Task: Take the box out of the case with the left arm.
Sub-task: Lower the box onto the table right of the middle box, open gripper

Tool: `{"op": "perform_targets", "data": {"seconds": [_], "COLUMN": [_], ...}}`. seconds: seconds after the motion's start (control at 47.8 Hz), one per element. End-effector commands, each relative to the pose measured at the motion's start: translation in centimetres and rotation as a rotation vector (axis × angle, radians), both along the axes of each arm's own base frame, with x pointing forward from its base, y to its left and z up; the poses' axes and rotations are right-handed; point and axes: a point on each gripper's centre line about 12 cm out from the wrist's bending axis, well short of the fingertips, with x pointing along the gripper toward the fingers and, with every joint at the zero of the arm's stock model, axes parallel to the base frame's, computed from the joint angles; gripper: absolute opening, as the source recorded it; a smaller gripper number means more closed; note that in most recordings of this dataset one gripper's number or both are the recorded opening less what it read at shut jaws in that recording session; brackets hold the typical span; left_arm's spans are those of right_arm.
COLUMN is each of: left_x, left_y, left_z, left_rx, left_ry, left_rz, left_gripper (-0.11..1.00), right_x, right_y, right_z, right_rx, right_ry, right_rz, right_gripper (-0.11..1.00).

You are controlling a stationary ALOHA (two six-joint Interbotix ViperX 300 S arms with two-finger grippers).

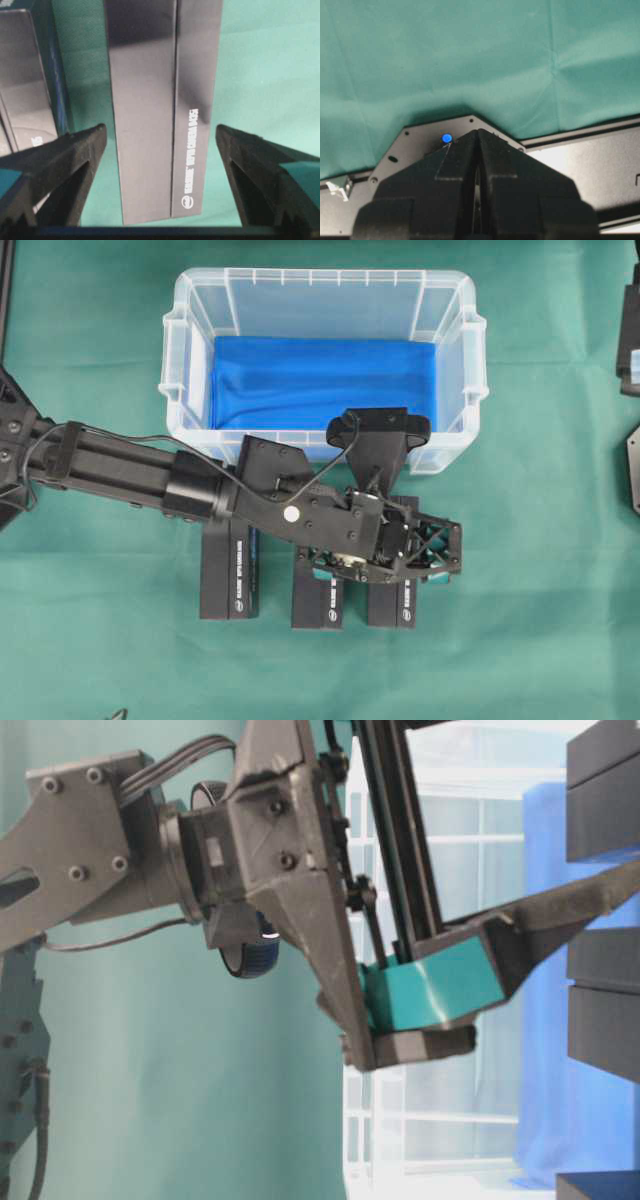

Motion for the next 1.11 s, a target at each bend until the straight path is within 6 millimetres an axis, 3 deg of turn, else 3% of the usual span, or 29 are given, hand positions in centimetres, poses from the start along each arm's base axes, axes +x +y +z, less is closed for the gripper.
{"op": "perform_targets", "data": {"seconds": [0.0,0.314,0.669,1.087], "left_x": [-0.2,-0.5,-1.2,-1.2], "left_y": [0.3,0.4,0.7,1.0], "left_z": [2.9,3.4,8.7,11.6], "left_rx": [-0.011,-0.013,-0.025,-0.012], "left_ry": [-0.057,-0.063,-0.149,-0.151], "left_rz": [0.003,0.003,0.004,-0.018], "left_gripper": [0.95,0.95,0.92,0.91], "right_x": [0.1,0.1,0.1,0.0], "right_y": [-0.1,0.0,-0.1,-0.1], "right_z": [0.4,0.3,0.3,0.3], "right_rx": [-0.003,-0.002,-0.003,-0.004], "right_ry": [-0.014,-0.012,-0.012,-0.007], "right_rz": [0.000,0.002,0.000,0.001], "right_gripper": [0.00,0.00,0.00,0.00]}}
